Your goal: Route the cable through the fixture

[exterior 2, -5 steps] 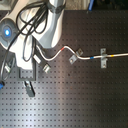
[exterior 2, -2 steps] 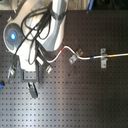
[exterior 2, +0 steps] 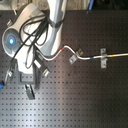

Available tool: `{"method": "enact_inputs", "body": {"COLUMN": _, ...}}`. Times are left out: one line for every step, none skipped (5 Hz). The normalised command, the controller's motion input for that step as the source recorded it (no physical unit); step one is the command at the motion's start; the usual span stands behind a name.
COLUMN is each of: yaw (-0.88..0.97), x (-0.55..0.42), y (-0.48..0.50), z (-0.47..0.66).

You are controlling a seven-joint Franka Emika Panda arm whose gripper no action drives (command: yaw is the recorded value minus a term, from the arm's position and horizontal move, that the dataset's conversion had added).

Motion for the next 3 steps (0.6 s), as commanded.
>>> {"method": "enact_inputs", "body": {"yaw": 0.20, "x": -0.216, "y": 0.134, "z": 0.13}}
{"method": "enact_inputs", "body": {"yaw": 0.33, "x": -0.251, "y": 0.107, "z": 0.04}}
{"method": "enact_inputs", "body": {"yaw": 0.38, "x": -0.122, "y": 0.210, "z": 0.00}}
